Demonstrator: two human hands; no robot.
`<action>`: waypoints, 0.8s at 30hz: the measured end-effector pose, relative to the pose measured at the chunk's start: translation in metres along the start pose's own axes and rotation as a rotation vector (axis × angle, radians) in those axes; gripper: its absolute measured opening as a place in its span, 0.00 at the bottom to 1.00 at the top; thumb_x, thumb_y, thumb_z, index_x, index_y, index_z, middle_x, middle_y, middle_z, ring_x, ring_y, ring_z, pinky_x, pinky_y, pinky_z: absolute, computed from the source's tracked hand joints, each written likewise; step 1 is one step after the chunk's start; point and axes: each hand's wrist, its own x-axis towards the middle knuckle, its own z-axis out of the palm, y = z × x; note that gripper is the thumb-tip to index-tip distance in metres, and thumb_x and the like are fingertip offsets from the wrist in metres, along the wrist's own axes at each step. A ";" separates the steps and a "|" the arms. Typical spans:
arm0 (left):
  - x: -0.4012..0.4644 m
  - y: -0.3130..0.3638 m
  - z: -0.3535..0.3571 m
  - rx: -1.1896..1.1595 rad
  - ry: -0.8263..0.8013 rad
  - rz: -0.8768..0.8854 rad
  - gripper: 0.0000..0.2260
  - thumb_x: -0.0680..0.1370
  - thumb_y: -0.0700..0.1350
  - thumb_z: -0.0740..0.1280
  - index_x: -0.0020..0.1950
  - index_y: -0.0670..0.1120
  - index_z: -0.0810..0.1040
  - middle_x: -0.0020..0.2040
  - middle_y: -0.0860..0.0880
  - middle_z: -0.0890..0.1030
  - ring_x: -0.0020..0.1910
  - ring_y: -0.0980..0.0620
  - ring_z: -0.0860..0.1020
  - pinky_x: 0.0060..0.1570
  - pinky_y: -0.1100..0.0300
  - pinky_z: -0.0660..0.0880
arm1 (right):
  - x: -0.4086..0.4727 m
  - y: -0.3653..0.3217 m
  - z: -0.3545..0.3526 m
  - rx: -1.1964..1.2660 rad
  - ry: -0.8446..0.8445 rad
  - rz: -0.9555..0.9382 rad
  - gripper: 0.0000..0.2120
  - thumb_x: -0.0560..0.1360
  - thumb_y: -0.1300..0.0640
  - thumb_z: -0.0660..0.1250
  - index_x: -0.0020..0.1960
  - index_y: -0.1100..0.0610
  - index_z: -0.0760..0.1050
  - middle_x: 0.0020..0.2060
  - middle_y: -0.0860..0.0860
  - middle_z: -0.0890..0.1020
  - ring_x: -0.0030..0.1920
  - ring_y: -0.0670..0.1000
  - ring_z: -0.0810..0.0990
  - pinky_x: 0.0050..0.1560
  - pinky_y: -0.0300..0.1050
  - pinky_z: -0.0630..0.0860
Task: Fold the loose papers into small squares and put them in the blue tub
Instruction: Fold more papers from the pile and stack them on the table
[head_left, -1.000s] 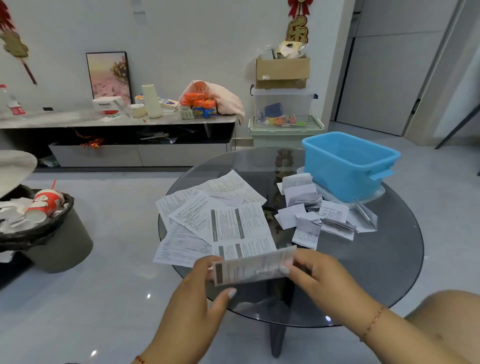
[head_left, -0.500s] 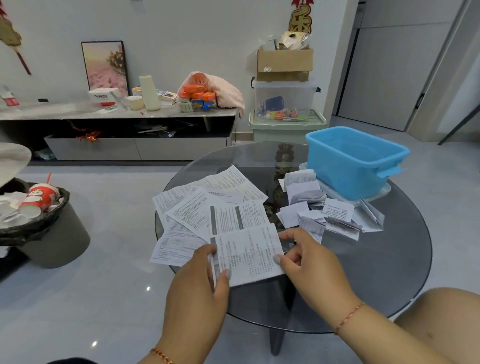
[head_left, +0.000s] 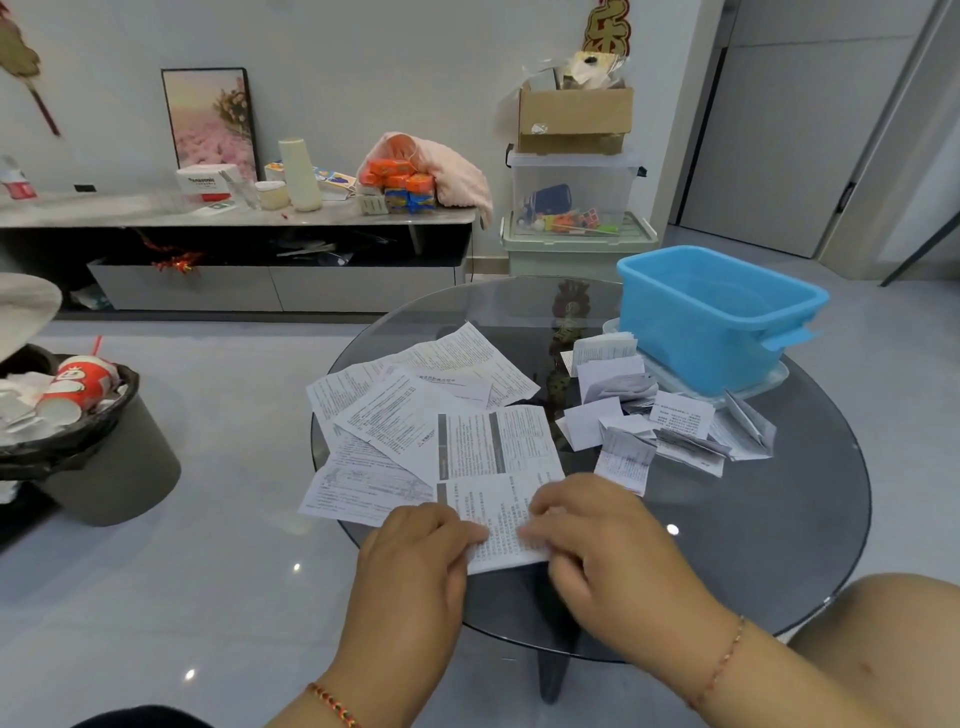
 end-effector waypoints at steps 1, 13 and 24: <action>0.000 -0.001 -0.001 -0.011 -0.001 -0.004 0.09 0.73 0.46 0.63 0.46 0.53 0.82 0.43 0.58 0.78 0.44 0.59 0.70 0.41 0.67 0.69 | -0.004 -0.003 0.000 -0.006 -0.058 -0.036 0.13 0.67 0.56 0.59 0.44 0.51 0.82 0.44 0.44 0.80 0.45 0.48 0.77 0.43 0.43 0.76; -0.026 0.009 -0.001 0.354 -0.104 0.295 0.22 0.77 0.57 0.55 0.55 0.46 0.83 0.53 0.50 0.83 0.54 0.51 0.81 0.60 0.46 0.64 | -0.031 -0.010 0.003 -0.158 -0.255 -0.094 0.22 0.70 0.45 0.59 0.60 0.51 0.79 0.57 0.47 0.80 0.59 0.50 0.78 0.58 0.46 0.76; -0.025 0.013 -0.007 0.256 -0.176 0.161 0.27 0.81 0.58 0.45 0.54 0.52 0.83 0.54 0.53 0.82 0.54 0.53 0.80 0.55 0.55 0.76 | -0.015 -0.006 -0.011 -0.068 -0.013 0.089 0.16 0.71 0.47 0.60 0.51 0.52 0.80 0.48 0.45 0.80 0.48 0.49 0.79 0.47 0.44 0.78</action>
